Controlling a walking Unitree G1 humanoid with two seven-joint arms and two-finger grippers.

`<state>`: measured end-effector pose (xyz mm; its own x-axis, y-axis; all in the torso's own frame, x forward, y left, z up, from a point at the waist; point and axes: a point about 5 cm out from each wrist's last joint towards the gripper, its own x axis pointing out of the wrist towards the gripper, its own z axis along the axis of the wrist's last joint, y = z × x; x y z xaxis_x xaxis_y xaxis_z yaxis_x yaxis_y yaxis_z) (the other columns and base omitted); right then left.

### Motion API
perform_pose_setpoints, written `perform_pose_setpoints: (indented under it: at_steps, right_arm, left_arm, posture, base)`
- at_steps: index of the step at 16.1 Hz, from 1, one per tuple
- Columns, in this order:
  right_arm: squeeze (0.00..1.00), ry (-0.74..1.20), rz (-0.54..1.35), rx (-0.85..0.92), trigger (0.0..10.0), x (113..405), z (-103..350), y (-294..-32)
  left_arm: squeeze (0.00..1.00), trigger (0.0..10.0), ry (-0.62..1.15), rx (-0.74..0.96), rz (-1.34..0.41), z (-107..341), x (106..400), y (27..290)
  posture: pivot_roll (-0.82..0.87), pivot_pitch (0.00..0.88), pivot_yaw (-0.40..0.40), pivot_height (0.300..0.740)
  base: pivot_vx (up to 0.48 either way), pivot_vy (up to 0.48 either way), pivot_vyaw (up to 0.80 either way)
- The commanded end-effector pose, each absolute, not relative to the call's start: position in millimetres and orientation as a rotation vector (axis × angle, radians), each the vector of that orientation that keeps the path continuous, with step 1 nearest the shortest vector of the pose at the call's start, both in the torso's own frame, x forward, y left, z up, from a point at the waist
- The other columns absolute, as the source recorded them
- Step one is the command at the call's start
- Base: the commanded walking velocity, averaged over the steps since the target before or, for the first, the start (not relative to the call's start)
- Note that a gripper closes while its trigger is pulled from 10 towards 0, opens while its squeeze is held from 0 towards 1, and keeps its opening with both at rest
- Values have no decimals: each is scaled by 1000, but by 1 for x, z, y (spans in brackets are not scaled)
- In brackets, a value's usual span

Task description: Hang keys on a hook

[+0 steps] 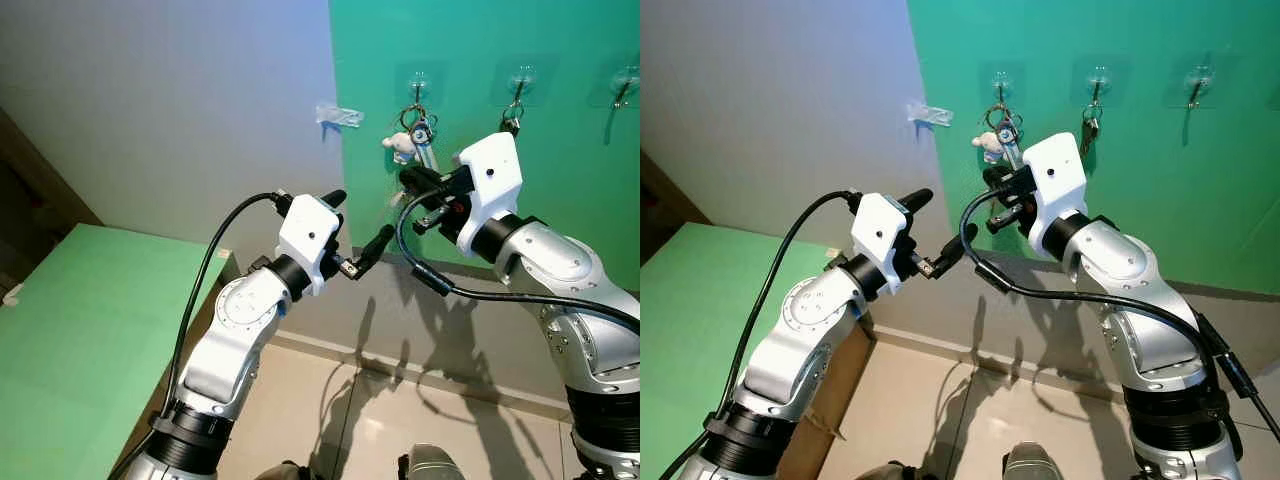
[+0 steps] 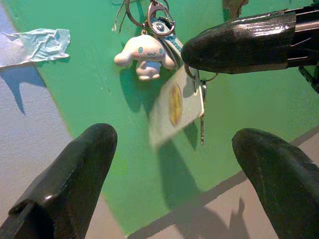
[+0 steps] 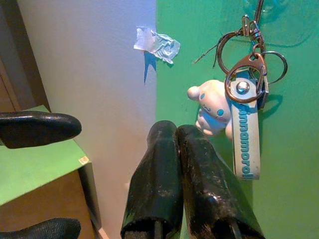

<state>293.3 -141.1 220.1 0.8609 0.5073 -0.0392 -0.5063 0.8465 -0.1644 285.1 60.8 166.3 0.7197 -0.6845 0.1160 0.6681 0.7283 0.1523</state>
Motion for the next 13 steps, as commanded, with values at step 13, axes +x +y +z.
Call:
perform_pose_setpoints:
  at_steps: [13]
  right_arm:
    - [0,5,565,-84,0,287,220,-127]
  left_arm:
    - [0,10000,-144,86,-723,158,293,63]
  posture:
    - [-299,36,164,720]
  base:
    - [0,0,0]
